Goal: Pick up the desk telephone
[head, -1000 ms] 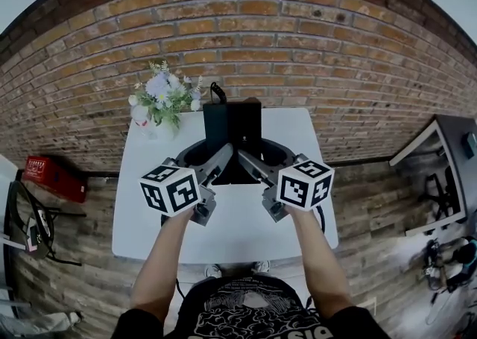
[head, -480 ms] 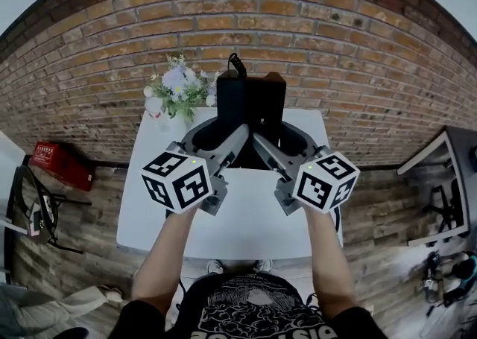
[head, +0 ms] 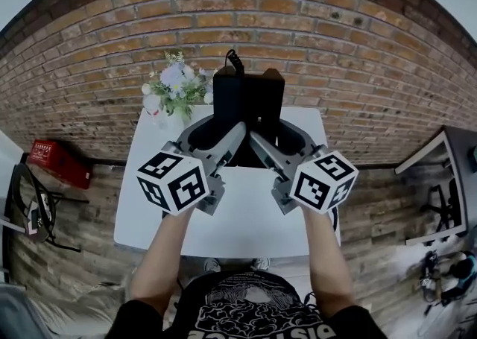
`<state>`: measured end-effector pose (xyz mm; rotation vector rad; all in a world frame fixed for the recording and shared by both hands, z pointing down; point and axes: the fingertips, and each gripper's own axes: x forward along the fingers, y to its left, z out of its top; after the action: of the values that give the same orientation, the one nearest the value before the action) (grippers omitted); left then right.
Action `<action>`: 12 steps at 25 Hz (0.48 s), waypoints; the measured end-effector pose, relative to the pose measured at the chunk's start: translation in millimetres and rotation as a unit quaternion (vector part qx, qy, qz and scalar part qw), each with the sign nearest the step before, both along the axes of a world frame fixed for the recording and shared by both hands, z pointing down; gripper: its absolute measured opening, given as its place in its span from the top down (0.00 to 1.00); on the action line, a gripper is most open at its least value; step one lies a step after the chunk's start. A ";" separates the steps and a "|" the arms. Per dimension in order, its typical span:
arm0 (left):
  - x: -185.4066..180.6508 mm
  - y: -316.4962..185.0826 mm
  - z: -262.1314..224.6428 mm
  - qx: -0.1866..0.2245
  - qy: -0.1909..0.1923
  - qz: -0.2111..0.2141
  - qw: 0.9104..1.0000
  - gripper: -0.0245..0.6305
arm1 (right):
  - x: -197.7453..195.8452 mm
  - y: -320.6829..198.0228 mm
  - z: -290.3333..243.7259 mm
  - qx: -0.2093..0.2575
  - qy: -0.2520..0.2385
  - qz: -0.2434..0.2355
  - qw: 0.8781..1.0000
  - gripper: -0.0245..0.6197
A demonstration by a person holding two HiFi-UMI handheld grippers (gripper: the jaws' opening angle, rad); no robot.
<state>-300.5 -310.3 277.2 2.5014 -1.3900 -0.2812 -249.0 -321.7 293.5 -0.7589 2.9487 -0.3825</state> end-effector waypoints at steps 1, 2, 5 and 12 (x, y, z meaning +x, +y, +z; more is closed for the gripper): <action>0.4 -0.1 0.7 -0.001 0.001 0.000 1.000 0.68 | 0.6 0.0 0.8 -0.001 0.001 0.001 1.000 0.60; 1.0 -0.4 1.1 -0.002 0.002 0.000 1.000 0.68 | 1.4 -0.1 1.3 -0.002 0.002 0.001 1.000 0.60; 3.3 -1.7 1.9 -0.003 0.004 0.003 1.000 0.68 | 3.8 -1.0 2.0 -0.002 0.003 0.003 1.000 0.60; 5.5 -5.2 4.4 -0.007 0.007 0.006 1.000 0.68 | 6.0 -4.1 4.5 -0.005 0.007 0.005 1.000 0.60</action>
<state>-295.0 -315.5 281.6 2.4907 -1.3675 -0.2854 -243.0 -325.9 298.0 -0.7808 2.9564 -0.3920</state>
